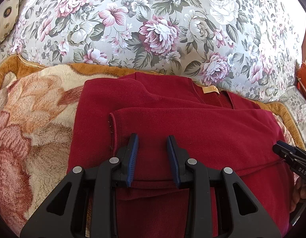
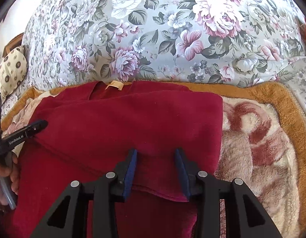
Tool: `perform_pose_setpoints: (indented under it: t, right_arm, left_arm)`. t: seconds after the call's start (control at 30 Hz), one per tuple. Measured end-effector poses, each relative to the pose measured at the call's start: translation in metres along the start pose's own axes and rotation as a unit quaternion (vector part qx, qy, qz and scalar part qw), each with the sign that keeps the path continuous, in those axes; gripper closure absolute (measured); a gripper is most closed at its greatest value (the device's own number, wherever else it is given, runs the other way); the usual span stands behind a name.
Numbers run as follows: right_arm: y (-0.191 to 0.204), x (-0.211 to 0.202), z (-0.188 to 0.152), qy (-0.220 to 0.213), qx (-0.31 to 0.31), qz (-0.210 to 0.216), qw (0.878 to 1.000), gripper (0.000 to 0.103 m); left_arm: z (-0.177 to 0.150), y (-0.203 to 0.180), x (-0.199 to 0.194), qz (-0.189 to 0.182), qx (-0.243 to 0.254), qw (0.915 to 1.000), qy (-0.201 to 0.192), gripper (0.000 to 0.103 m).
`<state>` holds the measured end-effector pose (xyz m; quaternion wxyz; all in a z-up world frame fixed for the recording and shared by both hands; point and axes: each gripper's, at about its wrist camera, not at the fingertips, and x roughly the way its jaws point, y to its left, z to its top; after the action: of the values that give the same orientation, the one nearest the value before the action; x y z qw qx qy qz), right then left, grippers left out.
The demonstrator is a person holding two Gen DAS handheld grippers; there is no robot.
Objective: Fold small clothes
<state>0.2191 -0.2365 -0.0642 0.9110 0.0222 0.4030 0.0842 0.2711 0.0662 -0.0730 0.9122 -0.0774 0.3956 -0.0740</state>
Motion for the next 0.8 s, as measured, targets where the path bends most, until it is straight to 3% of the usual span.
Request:
perform_pose_setpoints:
  t: [0.17, 0.3, 0.4, 0.47, 0.53, 0.6, 0.7, 0.8]
  right_arm:
    - [-0.001, 0.001, 0.0, 0.001, 0.001, 0.002, 1.0, 0.064]
    - [0.0, 0.002, 0.002, 0.005, -0.003, -0.001, 1.0, 0.064]
    - [0.001, 0.003, 0.007, 0.02, -0.009, -0.003, 1.0, 0.063]
    - [0.007, -0.002, 0.015, 0.057, -0.035, -0.021, 0.998, 0.064]
    - [0.008, -0.031, 0.017, 0.055, -0.027, -0.04, 0.997, 0.064]
    - [0.005, -0.065, 0.006, 0.029, -0.018, -0.038, 0.999, 0.063]
    - [-0.001, -0.113, -0.035, 0.01, -0.004, -0.016, 1.0, 0.063]
    - [-0.009, -0.156, -0.09, 0.003, 0.015, 0.009, 1.0, 0.063]
  left_arm:
    - [0.003, -0.002, 0.001, 0.002, 0.006, 1.0, 0.007, 0.073]
    - [0.005, -0.006, 0.002, 0.002, 0.015, 0.9998, 0.015, 0.067]
    - [0.009, -0.009, 0.001, 0.005, 0.023, 0.9991, 0.036, 0.067]
    - [0.013, -0.01, -0.013, 0.005, 0.031, 0.9973, 0.066, 0.066]
    - [0.01, -0.006, -0.04, -0.002, 0.04, 0.9975, 0.058, 0.066]
    - [-0.002, 0.004, -0.074, 0.013, 0.047, 0.998, 0.038, 0.062]
    - [-0.03, 0.027, -0.12, 0.019, 0.028, 0.9991, 0.025, 0.044]
    - [-0.073, 0.054, -0.168, -0.005, -0.015, 0.9993, 0.034, 0.044]
